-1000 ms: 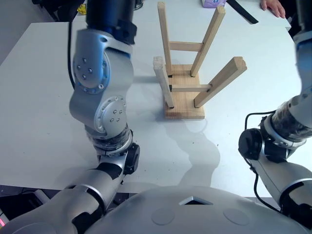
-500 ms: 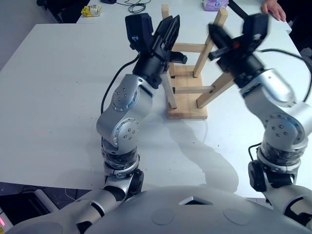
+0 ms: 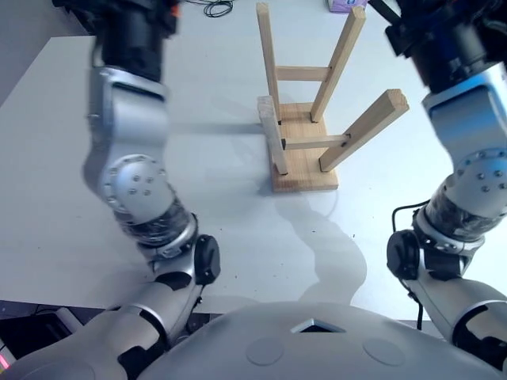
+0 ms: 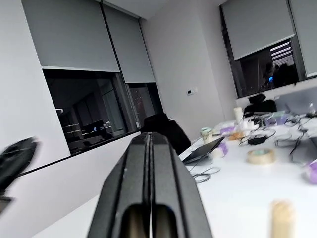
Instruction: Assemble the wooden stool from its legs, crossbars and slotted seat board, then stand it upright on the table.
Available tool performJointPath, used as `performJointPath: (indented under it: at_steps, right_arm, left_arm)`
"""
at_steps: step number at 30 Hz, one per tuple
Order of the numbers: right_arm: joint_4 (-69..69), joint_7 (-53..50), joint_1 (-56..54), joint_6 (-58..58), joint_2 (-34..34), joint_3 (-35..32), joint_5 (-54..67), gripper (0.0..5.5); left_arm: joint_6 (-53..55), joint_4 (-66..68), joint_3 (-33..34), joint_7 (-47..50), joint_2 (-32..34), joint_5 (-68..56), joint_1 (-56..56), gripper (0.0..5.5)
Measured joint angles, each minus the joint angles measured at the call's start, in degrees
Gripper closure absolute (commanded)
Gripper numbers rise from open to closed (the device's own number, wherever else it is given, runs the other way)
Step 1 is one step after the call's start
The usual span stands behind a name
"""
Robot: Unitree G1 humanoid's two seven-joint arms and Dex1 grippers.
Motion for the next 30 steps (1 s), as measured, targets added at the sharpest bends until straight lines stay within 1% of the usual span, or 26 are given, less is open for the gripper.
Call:
performJointPath:
  at_steps: [2, 3, 4, 5, 8, 10, 13, 16, 19, 21, 23, 26, 30]
  right_arm:
    - [5.9, 3.0, -4.9, -1.9, -4.7, 0.2, -3.8, 5.5]
    - [7.3, 4.1, -6.0, -2.5, -5.5, 0.2, -4.4, 5.5]
    - [8.0, 7.0, -6.6, -3.0, -6.5, 0.7, -4.4, 5.5]
    - [8.0, 9.0, -6.6, -3.2, -6.7, 1.2, -4.4, 5.5]
    - [6.9, 18.3, -6.6, -4.8, -8.8, 3.4, -3.9, 5.5]
    - [7.9, 23.3, -6.6, -6.9, -12.0, 3.9, -5.4, 5.5]
    - [16.0, 28.2, -5.2, -12.2, -20.1, 6.3, -15.5, 5.5]
    - [27.5, 29.0, -2.2, -16.5, -26.4, 7.7, -26.4, 5.5]
    - [32.1, 29.7, 1.1, -20.4, -30.2, 9.0, -33.2, 5.5]
    - [30.9, 31.3, 5.3, -21.8, -31.9, 10.6, -36.4, 5.5]
    - [27.2, 35.0, 13.5, -23.9, -33.6, 13.3, -39.1, 5.5]
    - [24.7, 37.5, 19.6, -24.6, -34.1, 14.3, -40.7, 5.5]
    - [23.9, 38.2, 20.3, -24.9, -34.5, 14.4, -42.7, 5.5]
  left_arm:
    - [0.7, 4.4, 0.9, -3.0, 6.7, 2.7, 4.0, 4.66]
    - [0.8, 6.0, 0.1, -5.1, 8.3, 3.9, 6.5, 4.66]
    - [0.5, 8.2, -2.6, -9.8, 10.2, 5.0, 10.9, 4.66]
    - [0.3, 9.5, -4.6, -12.6, 10.7, 5.5, 13.2, 4.66]
    - [-1.0, 14.1, -12.0, -23.2, 12.2, 6.7, 17.8, 4.66]
    - [-3.2, 16.8, -16.0, -29.7, 14.2, 8.7, 19.4, 4.66]
    - [-6.6, 22.4, -19.5, -36.8, 16.5, 11.5, 19.7, 4.66]
    - [-9.8, 27.3, -22.7, -43.0, 17.7, 14.0, 19.7, 4.66]
    - [-11.1, 26.9, -25.4, -48.7, 17.6, 13.7, 19.6, 4.66]
    - [-11.3, 25.8, -27.8, -51.4, 17.5, 13.4, 19.6, 4.66]
    - [-10.1, 24.0, -30.1, -52.7, 17.2, 13.1, 19.5, 4.66]
    - [-6.9, 19.8, -31.1, -53.8, 17.3, 10.9, 19.8, 4.66]
    - [-3.9, 13.0, -33.0, -55.3, 19.0, 8.8, 23.1, 4.66]
